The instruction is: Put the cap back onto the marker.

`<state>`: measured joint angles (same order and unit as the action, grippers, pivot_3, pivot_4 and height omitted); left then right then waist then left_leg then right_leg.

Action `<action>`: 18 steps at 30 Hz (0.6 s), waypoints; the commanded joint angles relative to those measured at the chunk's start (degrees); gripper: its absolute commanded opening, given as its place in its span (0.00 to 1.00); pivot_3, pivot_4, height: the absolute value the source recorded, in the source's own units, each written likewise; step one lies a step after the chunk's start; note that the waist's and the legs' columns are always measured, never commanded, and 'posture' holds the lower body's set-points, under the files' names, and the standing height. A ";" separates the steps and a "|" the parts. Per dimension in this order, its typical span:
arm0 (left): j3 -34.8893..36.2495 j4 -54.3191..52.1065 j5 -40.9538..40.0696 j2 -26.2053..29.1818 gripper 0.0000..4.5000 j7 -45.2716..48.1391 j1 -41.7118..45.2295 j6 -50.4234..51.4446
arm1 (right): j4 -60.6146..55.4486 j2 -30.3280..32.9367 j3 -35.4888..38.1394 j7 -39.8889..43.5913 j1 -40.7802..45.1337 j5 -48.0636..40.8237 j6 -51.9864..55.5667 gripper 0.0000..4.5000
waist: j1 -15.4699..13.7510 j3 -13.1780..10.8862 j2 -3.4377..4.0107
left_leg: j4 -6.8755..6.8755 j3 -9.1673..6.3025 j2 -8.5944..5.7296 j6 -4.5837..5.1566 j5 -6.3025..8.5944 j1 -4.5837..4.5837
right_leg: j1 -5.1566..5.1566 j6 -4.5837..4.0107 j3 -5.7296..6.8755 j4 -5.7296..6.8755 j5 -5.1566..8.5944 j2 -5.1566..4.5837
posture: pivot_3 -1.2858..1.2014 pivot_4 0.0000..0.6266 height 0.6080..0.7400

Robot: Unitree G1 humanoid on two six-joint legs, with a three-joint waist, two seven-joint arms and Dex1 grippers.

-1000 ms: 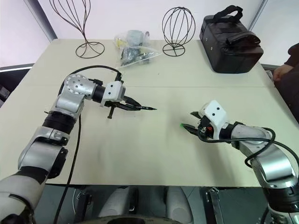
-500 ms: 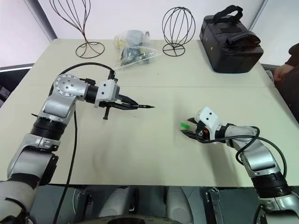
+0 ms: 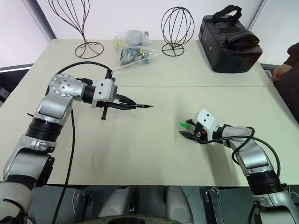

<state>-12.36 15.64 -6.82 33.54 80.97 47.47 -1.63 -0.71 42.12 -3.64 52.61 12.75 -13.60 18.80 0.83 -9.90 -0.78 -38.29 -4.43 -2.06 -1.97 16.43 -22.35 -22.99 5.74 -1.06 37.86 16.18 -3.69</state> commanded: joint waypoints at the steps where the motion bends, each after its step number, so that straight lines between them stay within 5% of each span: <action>1: 0.66 -1.58 -0.87 0.55 0.01 -0.20 0.40 -0.38 | 0.13 -0.23 0.44 0.37 0.44 0.44 -0.98 0.65 | 0.01 0.00 0.00 | 0.00 0.00 0.00 0.00 0.00 0.00 | 0.00 0.00 0.00 0.00 0.00 0.00 | 0.52 0.24 1.00; 4: 0.45 -1.32 -0.75 0.44 0.01 -0.09 0.62 -0.64 | 0.10 -0.30 0.43 0.46 0.15 0.55 -1.07 0.65 | 0.01 0.00 0.00 | 0.00 0.00 0.00 0.00 0.00 0.00 | 0.00 0.00 0.00 0.00 0.00 0.00 | 0.52 0.24 1.00; 7: 0.29 -1.11 -0.78 0.23 0.00 -0.02 0.79 -0.76 | -0.21 -0.29 0.49 0.50 -0.24 0.63 -0.96 0.47 | -0.01 0.00 0.00 | 0.00 0.00 0.00 -0.01 0.00 0.00 | 0.00 0.00 0.00 0.00 0.00 0.00 | 0.52 0.24 1.00; 11: 0.13 -0.95 -0.74 0.09 0.00 0.03 0.78 -1.04 | -0.73 -0.14 0.78 0.71 -0.93 0.65 -0.54 0.01 | -0.01 0.00 0.00 | 0.00 0.01 0.00 -0.01 -0.01 0.00 | 0.00 0.00 0.00 0.01 0.00 -0.01 | 0.52 0.24 1.00; 18: -0.11 -0.36 -0.62 -0.46 0.00 -0.12 0.70 -1.47 | -2.94 0.43 1.46 -0.07 -1.60 0.63 0.99 0.01 | -0.03 0.00 0.00 | 0.00 0.00 0.00 -0.01 -0.01 0.00 | 0.01 0.00 0.00 0.01 0.00 -0.01 | 0.52 0.24 1.00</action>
<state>-12.64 15.76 -6.82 33.13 81.03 47.48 -2.07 -1.83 41.71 -3.36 52.93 11.66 -13.13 18.93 0.80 -9.90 -0.78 -38.30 -4.43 -2.06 -1.98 16.43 -22.35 -22.98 5.74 -1.06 37.88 16.18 -3.69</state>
